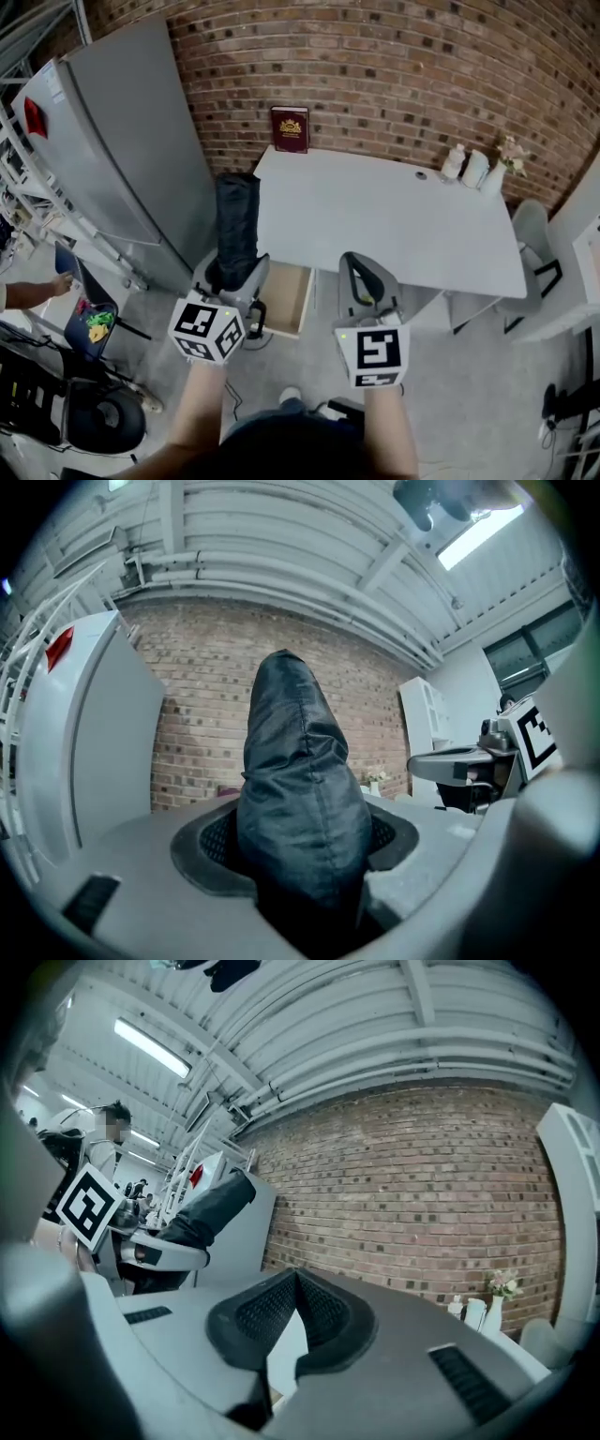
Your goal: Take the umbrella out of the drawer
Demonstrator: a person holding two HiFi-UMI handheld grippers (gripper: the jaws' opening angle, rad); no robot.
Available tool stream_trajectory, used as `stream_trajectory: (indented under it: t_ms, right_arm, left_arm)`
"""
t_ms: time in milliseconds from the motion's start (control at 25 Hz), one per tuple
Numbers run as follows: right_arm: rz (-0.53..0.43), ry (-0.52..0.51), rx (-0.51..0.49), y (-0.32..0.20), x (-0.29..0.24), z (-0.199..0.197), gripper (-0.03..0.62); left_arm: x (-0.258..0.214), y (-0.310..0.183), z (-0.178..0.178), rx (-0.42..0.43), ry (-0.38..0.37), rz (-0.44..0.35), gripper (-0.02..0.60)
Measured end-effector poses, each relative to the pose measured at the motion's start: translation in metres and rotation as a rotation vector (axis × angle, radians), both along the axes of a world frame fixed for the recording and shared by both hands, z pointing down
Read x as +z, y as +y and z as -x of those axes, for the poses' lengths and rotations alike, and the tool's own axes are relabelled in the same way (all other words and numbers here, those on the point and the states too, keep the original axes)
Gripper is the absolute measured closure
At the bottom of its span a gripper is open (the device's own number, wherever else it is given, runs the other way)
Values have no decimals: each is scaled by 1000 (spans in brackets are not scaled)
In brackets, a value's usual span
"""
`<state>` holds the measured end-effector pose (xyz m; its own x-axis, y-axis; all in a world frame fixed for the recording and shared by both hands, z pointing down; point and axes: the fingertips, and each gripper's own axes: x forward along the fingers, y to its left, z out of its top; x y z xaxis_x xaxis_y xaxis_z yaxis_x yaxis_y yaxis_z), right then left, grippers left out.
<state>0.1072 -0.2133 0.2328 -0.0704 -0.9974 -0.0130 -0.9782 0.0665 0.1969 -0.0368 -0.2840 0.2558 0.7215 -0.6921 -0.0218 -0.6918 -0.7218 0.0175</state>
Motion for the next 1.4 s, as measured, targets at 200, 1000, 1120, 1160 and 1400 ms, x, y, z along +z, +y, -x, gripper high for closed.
stream_trajectory:
  t_ms: [200,1000,1120,1160,1400]
  right_arm:
    - [-30,13,14,2,-8,3,602]
    - [-196,66,53,21,-39,13,603]
    - [-197,74,51,21,-39,14,603]
    - [-199,71,51,21,-39,14,603]
    - [-220,74,67,22,-39,11,603]
  left_arm:
    - [-32,11,8,11,29,-141,310]
    - [-59,24,29,-29,59,-272,310]
    - [-63,24,32,-32,63,-283,310]
    - [-64,24,32,-33,63,-286,310]
    - [-63,24,30,-34,66,-290,310]
